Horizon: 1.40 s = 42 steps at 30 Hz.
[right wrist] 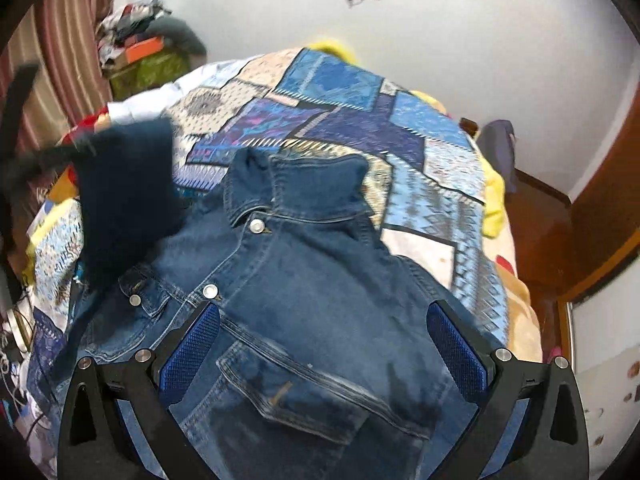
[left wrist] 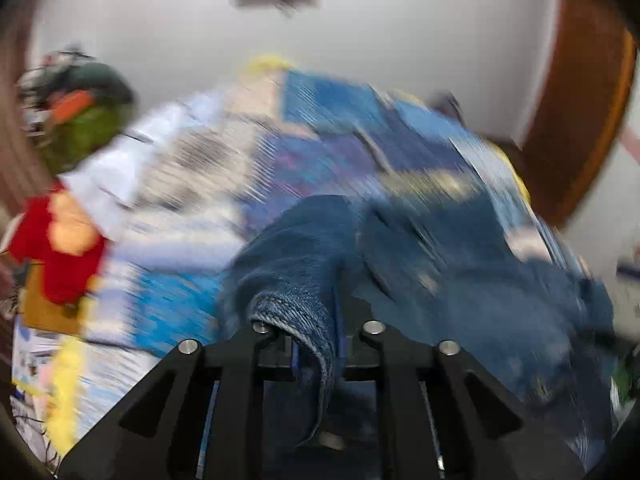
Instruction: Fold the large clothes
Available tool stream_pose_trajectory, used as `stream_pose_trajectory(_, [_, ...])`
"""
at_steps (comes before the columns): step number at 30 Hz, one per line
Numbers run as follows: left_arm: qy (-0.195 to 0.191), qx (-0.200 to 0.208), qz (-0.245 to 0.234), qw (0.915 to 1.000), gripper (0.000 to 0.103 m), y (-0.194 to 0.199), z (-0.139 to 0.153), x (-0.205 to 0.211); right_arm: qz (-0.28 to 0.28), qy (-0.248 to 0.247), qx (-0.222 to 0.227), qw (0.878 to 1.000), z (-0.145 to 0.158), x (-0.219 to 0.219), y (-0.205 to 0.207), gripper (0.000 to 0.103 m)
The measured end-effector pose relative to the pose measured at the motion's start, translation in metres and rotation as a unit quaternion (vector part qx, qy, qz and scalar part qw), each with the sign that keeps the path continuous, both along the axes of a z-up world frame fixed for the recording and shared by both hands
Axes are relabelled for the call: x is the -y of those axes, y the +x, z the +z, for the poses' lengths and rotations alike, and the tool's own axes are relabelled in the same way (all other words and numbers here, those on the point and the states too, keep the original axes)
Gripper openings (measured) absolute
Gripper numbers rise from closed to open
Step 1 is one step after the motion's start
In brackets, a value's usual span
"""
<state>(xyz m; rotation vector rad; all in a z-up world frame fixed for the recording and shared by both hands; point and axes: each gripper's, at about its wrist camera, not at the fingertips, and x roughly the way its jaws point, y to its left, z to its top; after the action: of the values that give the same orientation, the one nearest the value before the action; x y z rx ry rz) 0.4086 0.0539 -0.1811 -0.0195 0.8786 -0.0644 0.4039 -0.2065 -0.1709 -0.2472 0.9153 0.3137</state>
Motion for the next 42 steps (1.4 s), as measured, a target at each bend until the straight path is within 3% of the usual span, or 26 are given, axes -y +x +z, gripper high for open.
stream_pose_trajectory(2, [-0.01, -0.064, -0.04, 0.9971, 0.023, 0.001, -0.035, 0.032, -0.005, -0.003, 0.006, 1.0, 0.005, 0.01, -0.007, 0.103])
stream_pose_trajectory(6, [-0.012, -0.154, -0.082, 0.9847, 0.031, -0.012, -0.081, 0.073, -0.014, -0.006, 0.011, 1.0, 0.01, 0.03, -0.019, 0.103])
stream_pose_trajectory(7, [0.005, -0.148, -0.08, 0.9857, 0.034, -0.019, -0.082, 0.079, -0.016, -0.006, 0.011, 1.0, 0.01, 0.034, -0.02, 0.103])
stream_pose_trajectory(9, [0.018, -0.138, -0.082, 0.9868, 0.05, -0.027, -0.076, 0.079, -0.021, -0.008, 0.011, 1.0, 0.009, 0.043, -0.024, 0.103])
stream_pose_trajectory(10, [0.004, -0.135, -0.083, 0.9873, 0.059, -0.03, -0.07, 0.073, -0.023, -0.01, 0.012, 1.0, 0.008, 0.047, -0.025, 0.103])
stream_pose_trajectory(16, [-0.065, -0.097, -0.012, 0.9931, 0.076, -0.021, -0.031, 0.0, -0.039, -0.004, 0.01, 0.999, 0.0, 0.061, -0.024, 0.103])
stream_pose_trajectory(18, [-0.094, -0.098, 0.017, 0.9906, 0.08, -0.015, -0.029, -0.027, -0.044, 0.006, 0.007, 0.999, -0.002, 0.064, -0.02, 0.103])
stream_pose_trajectory(20, [-0.137, -0.118, 0.039, 0.9827, 0.081, -0.005, -0.038, -0.051, -0.048, 0.016, 0.001, 0.999, -0.006, 0.065, -0.016, 0.103])
stream_pose_trajectory(27, [-0.272, -0.164, 0.114, 0.9414, 0.08, 0.02, -0.091, -0.092, -0.056, 0.023, -0.026, 0.998, -0.027, 0.064, 0.0, 0.103])
stream_pose_trajectory(33, [-0.315, -0.198, 0.124, 0.9197, 0.076, 0.039, -0.131, -0.083, -0.06, 0.023, -0.041, 0.997, -0.041, 0.066, 0.012, 0.103])
stream_pose_trajectory(34, [-0.319, -0.194, 0.124, 0.9193, 0.066, 0.04, -0.131, -0.081, -0.062, 0.026, -0.044, 0.997, -0.042, 0.067, 0.013, 0.103])
stream_pose_trajectory(35, [-0.33, -0.189, 0.119, 0.9169, 0.049, 0.041, -0.13, -0.077, -0.064, 0.028, -0.046, 0.997, -0.043, 0.068, 0.014, 0.103])
stream_pose_trajectory(36, [-0.333, -0.19, 0.119, 0.916, 0.045, 0.043, -0.129, -0.074, -0.065, 0.031, -0.048, 0.996, -0.044, 0.069, 0.015, 0.103])
stream_pose_trajectory(38, [-0.316, -0.18, 0.121, 0.9237, 0.022, 0.044, -0.122, -0.068, -0.067, 0.034, -0.05, 0.996, -0.045, 0.071, 0.015, 0.103])
stream_pose_trajectory(42, [-0.22, -0.131, 0.095, 0.962, 0.018, 0.041, -0.074, -0.042, -0.067, 0.03, -0.04, 0.997, -0.04, 0.074, 0.01, 0.103])
